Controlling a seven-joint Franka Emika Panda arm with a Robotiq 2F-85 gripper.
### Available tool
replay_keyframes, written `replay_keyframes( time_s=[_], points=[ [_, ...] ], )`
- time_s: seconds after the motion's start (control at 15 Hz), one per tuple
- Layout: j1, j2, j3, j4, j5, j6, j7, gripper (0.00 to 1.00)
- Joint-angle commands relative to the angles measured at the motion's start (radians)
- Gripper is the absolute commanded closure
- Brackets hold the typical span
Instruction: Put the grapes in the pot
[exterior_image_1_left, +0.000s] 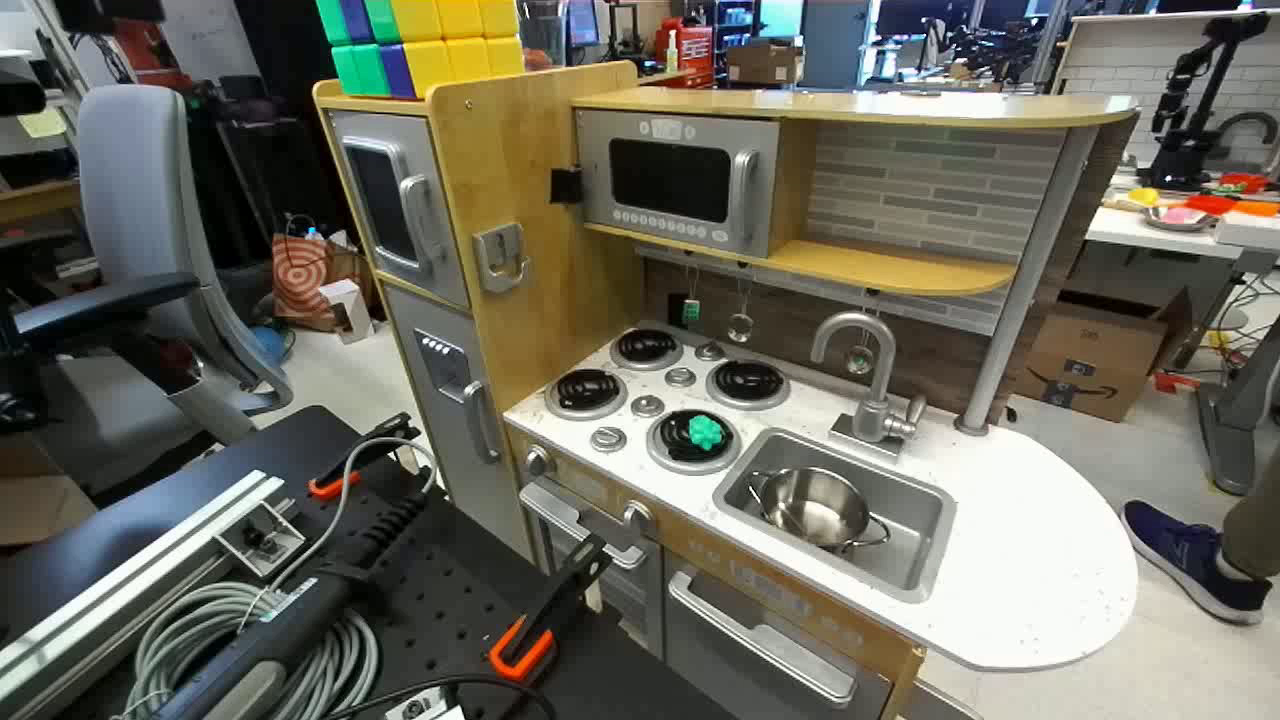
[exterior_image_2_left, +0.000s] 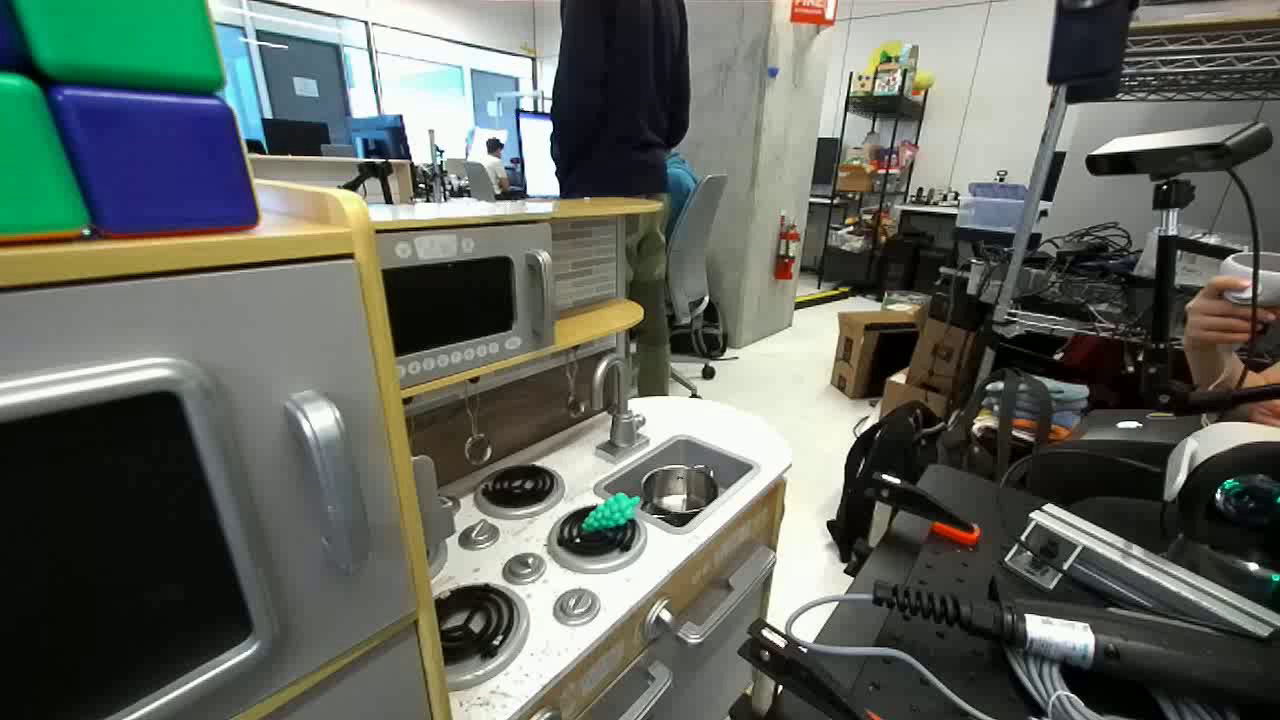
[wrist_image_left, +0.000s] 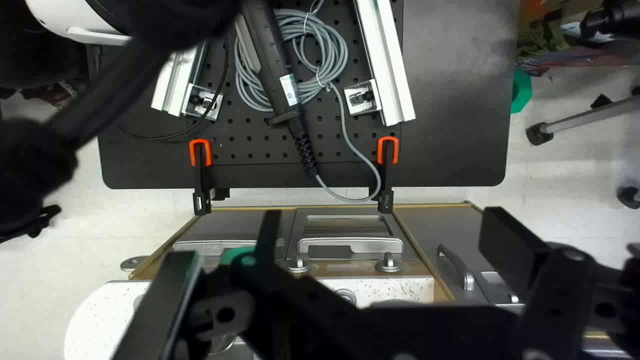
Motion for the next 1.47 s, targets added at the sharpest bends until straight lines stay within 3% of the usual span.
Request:
replay_keyframes(
  time_s=[0.0, 0.4, 0.6, 0.87, 1.07, 1.33, 1.4],
  points=[
    [-0.001, 0.000, 0.001, 0.002, 0.000, -0.002, -0.001, 0.00],
    [-0.001, 0.003, -0.006, 0.002, -0.011, 0.008, -0.022, 0.00],
    [0.001, 0.074, -0.062, 0.070, -0.120, -0.078, -0.200, 0.00],
    [0.002, 0.175, -0.206, 0.162, -0.226, -0.079, -0.492, 0.00],
    [0.011, 0.257, -0.273, 0.237, -0.263, -0.103, -0.670, 0.00],
    [0.000, 0.338, -0.301, 0.335, -0.260, -0.238, -0.838, 0.00],
    [-0.011, 0.284, -0.281, 0.254, -0.251, -0.136, -0.777, 0.00]
  ],
)
